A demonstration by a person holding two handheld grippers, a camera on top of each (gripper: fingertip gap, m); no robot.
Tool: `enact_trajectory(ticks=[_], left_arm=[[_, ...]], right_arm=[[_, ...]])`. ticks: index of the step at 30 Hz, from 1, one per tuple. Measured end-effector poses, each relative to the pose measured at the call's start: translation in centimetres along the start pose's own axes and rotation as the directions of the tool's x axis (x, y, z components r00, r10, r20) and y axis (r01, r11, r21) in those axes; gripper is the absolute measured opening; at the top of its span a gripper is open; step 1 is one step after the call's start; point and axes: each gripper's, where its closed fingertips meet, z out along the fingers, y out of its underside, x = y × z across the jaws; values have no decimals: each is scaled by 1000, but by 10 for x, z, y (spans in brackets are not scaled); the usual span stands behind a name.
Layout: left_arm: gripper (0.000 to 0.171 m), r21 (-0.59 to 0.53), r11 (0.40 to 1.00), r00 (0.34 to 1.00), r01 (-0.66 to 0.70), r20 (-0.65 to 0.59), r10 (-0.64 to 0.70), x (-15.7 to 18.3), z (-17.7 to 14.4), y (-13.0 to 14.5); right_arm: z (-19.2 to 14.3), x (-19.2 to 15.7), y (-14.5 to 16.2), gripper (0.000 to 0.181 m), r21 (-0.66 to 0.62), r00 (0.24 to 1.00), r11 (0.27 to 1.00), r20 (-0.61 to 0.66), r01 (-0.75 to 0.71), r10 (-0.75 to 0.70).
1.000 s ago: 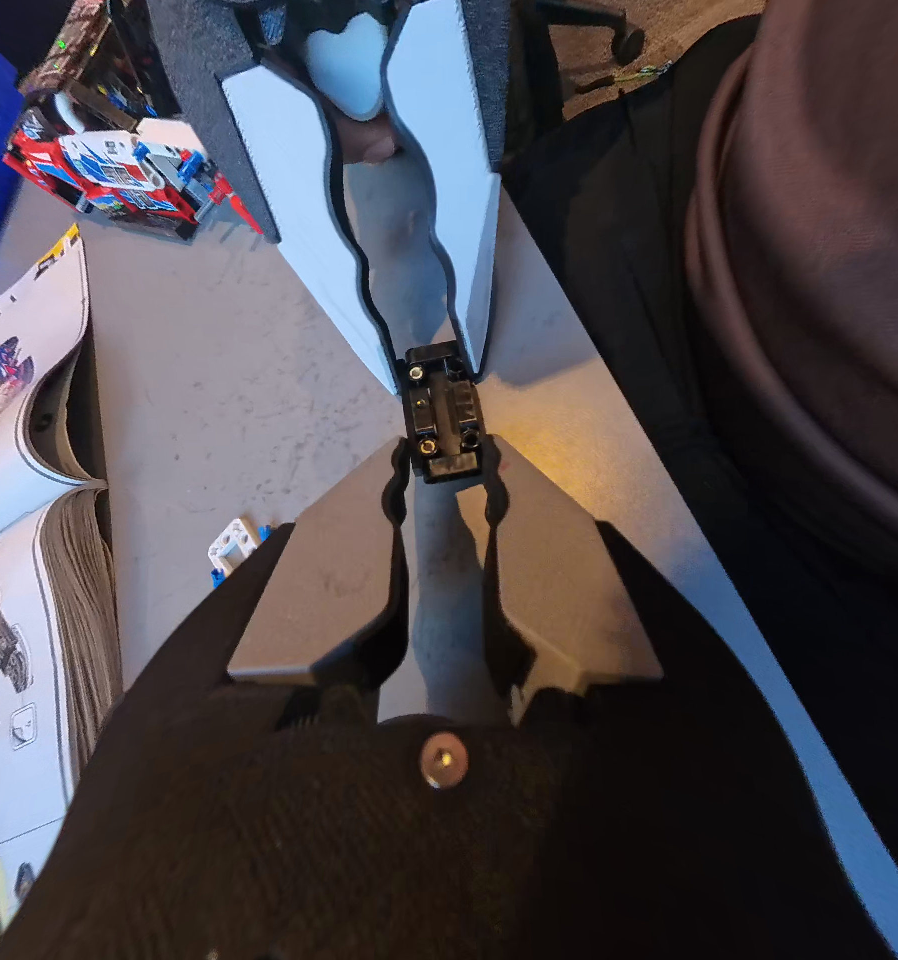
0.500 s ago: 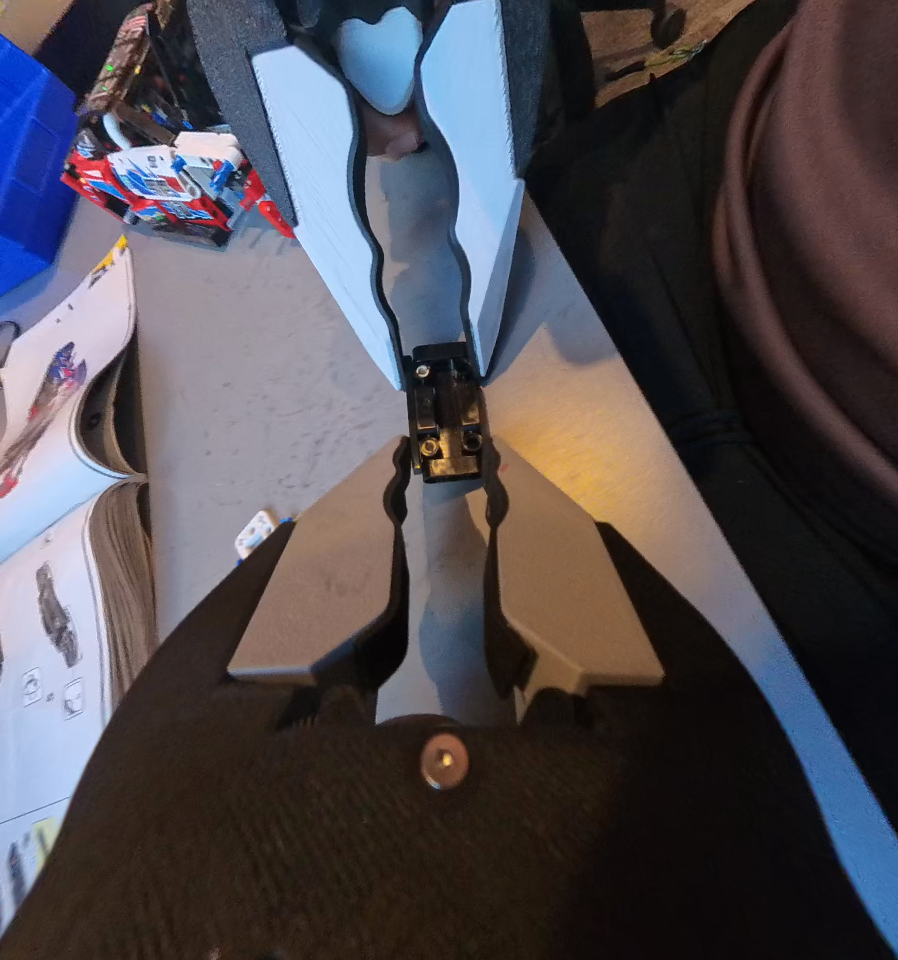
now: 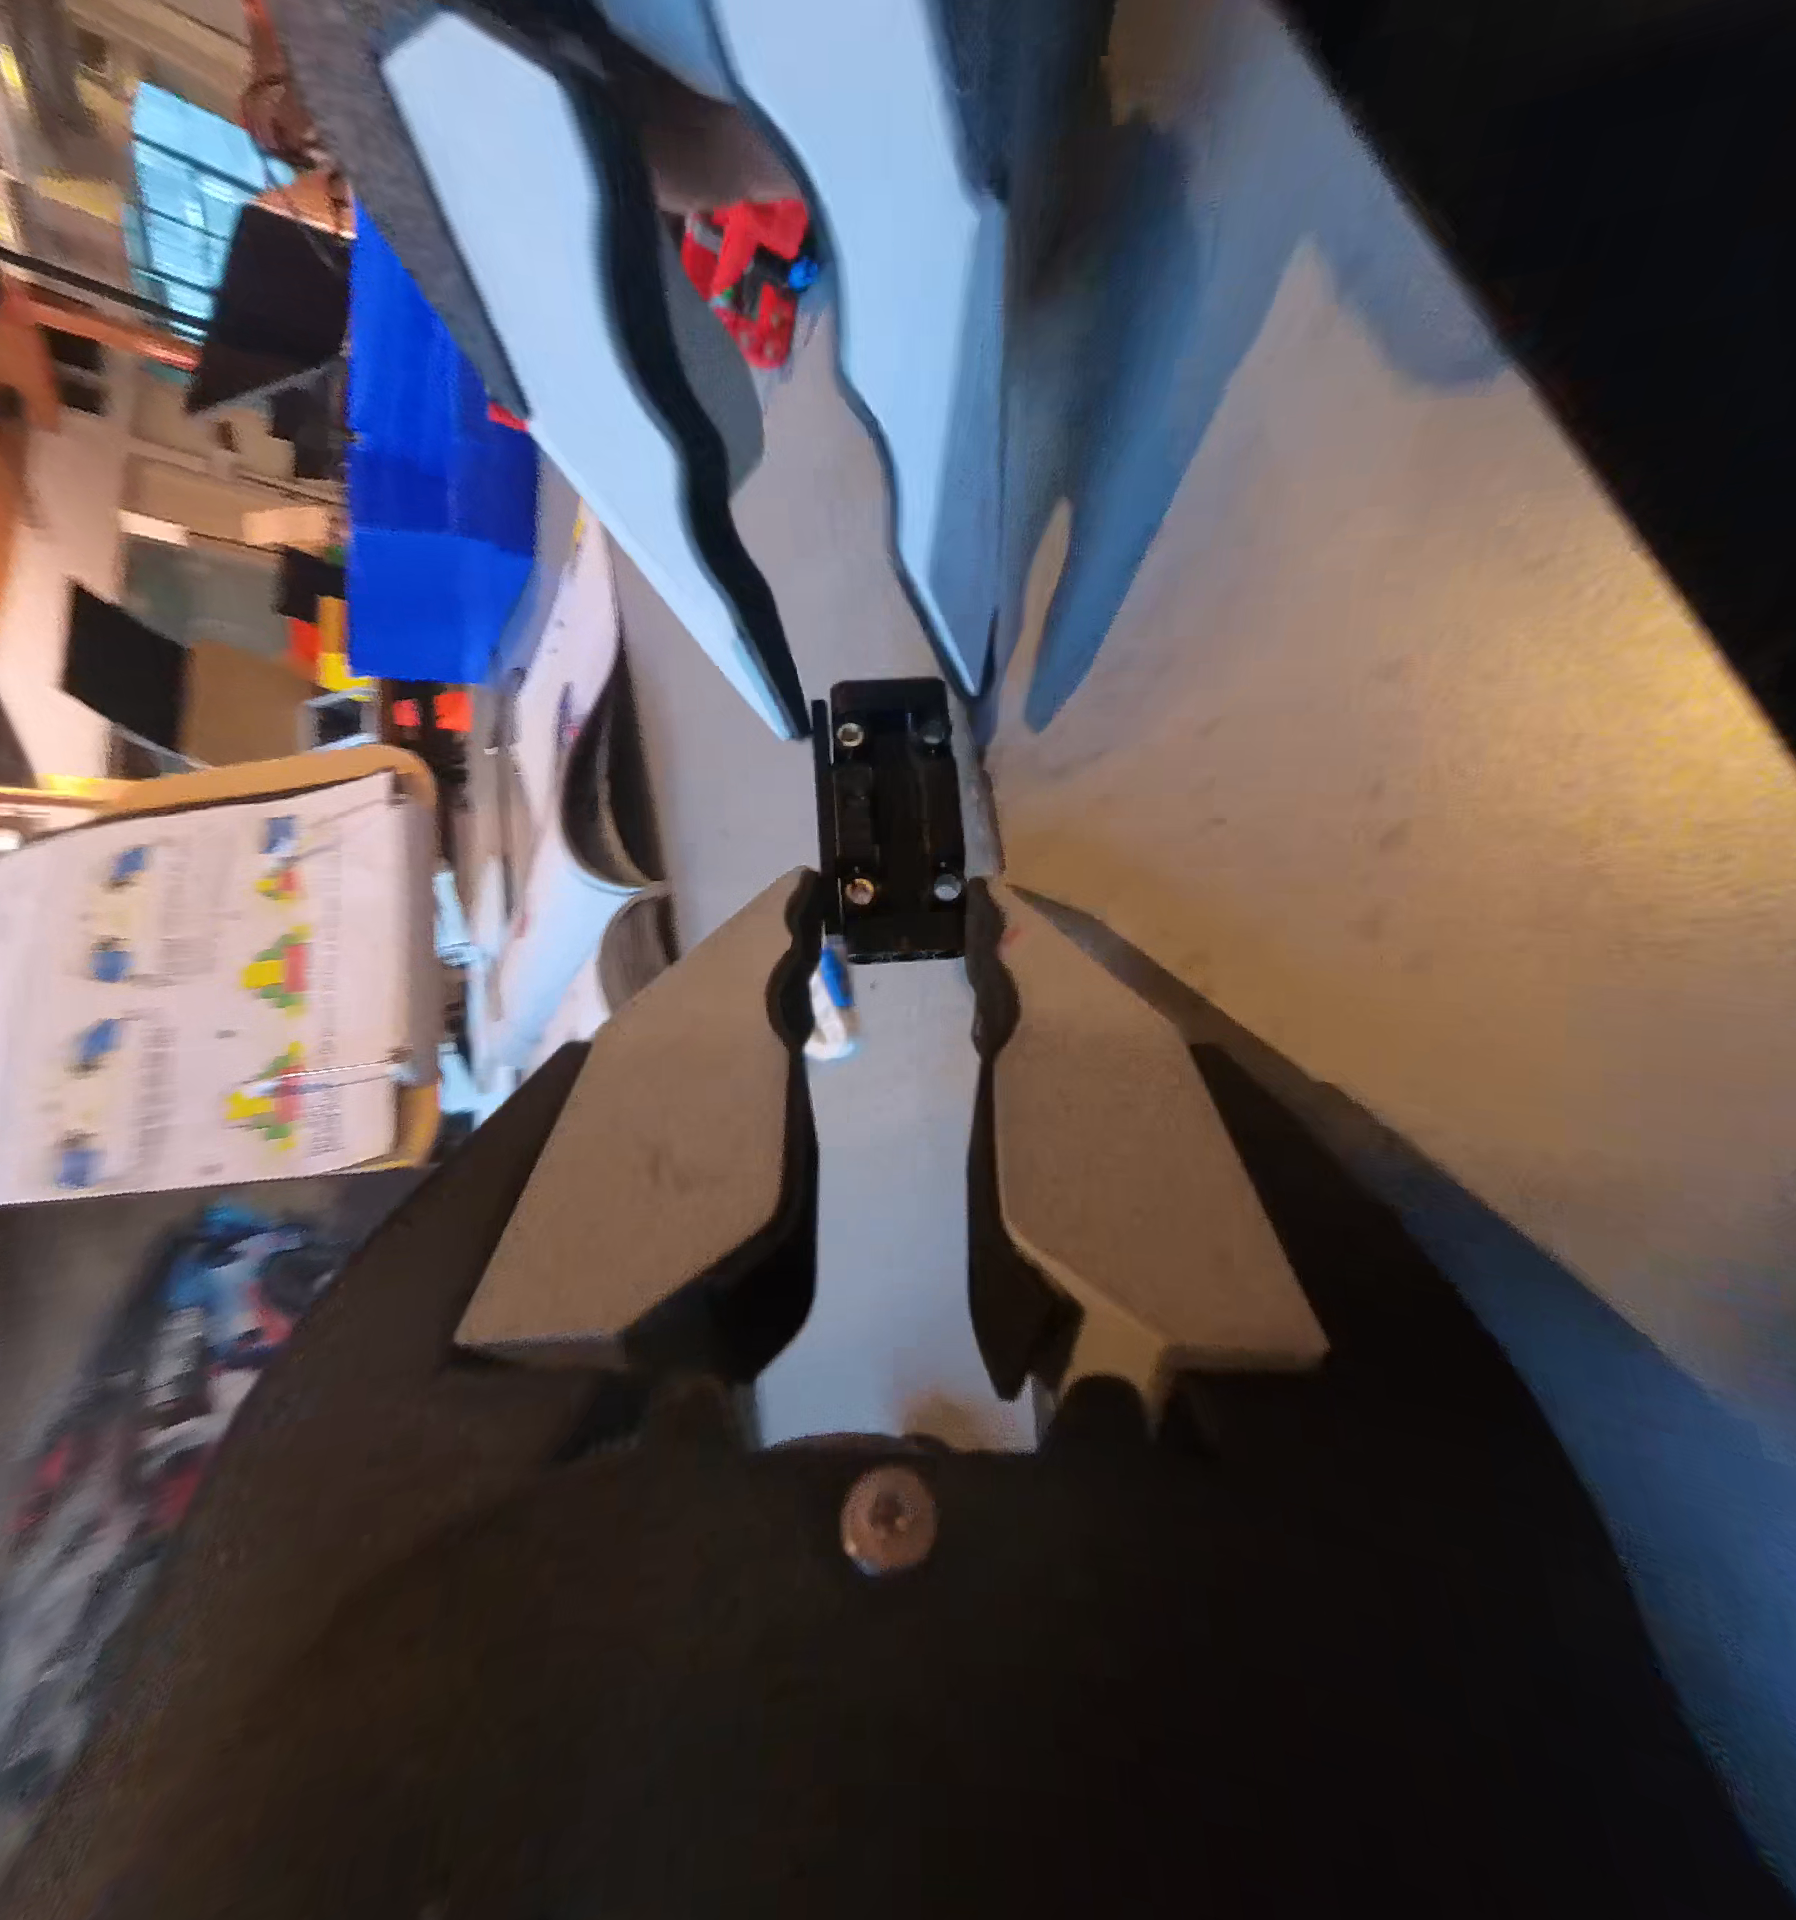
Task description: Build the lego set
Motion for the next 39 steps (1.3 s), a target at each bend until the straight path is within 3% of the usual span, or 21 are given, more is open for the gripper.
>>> enact_trajectory(ticks=[3,6,9,12,16,20,22,25,27,30,39], left_arm=[[26,-56,992,985,-116,120,122,-12,-1,3],[25,-87,976,945,-202,245,217,-27,-6,-2],[25,-95,959,902,-267,326,284,-35,-11,-11],[25,-116,942,863,-315,379,335,-38,-15,-17],[25,-98,930,833,-355,418,362,-34,-20,-29],[25,-83,936,833,-343,433,344,-32,-22,-29],[14,-43,969,882,-244,406,240,-32,-25,-25],[23,47,999,946,-1,324,-14,-33,-30,-14],[28,90,979,959,184,203,-199,-24,-29,-6],[26,124,920,926,371,29,-377,-13,-25,-4],[9,295,856,898,424,-12,-441,-33,-37,-22]], right_arm=[[-12,6,-12,35,92,969,969,108,-231,221],[-18,10,-11,48,90,895,902,198,-423,400],[-22,23,-12,49,111,859,857,173,-504,482],[-24,24,-16,43,126,864,859,173,-496,474],[-22,20,-17,15,116,905,902,155,-416,397],[-24,16,-21,11,138,953,945,110,-296,282],[-26,21,-22,7,145,986,975,3,-168,169],[-28,25,-23,7,115,991,993,-134,14,1],[-27,26,-23,7,77,977,992,-197,103,-87],[-28,23,-29,7,58,939,968,-261,246,-223],[-40,8,-54,7,-35,727,807,-414,589,-548]])
